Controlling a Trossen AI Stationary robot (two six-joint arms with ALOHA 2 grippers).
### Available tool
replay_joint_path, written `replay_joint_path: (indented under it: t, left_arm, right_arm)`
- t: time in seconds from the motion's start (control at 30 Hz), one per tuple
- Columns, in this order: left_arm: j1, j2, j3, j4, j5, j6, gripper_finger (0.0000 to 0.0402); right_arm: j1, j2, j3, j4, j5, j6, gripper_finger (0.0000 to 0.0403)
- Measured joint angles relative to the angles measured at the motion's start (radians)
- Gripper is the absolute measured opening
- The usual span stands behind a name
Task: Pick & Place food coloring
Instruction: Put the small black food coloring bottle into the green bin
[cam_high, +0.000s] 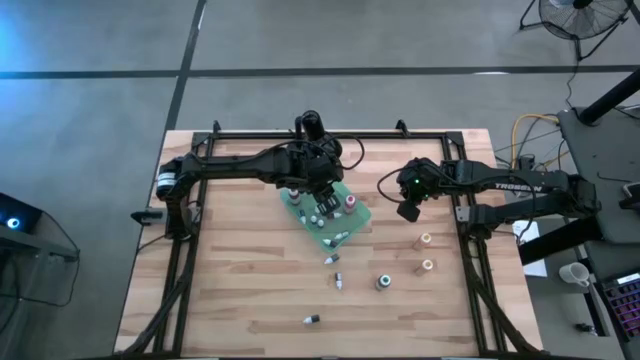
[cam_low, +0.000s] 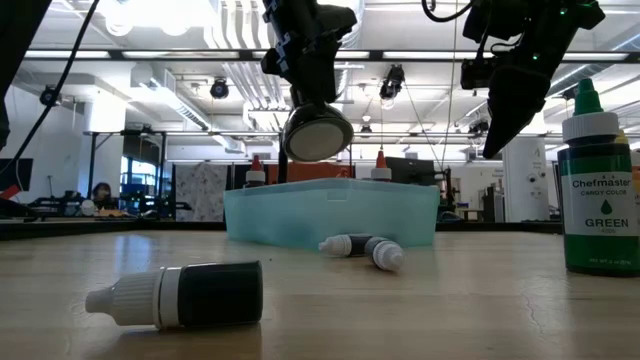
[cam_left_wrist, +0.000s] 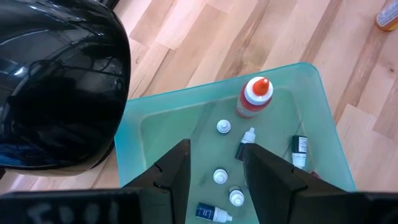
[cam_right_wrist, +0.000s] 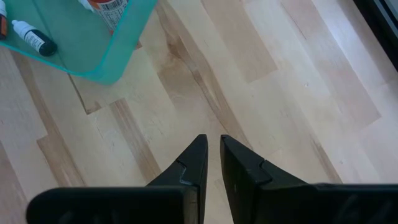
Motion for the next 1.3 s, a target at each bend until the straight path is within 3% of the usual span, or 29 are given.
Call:
replay_joint_path:
  t: [1.3]
  left_arm:
    - [0.004,0.0,0.0,0.0,-0.029,0.0,0.0119]
  right_arm:
    - [0.0,0.0,0.0,0.001,0.0,-0.011,0.0038]
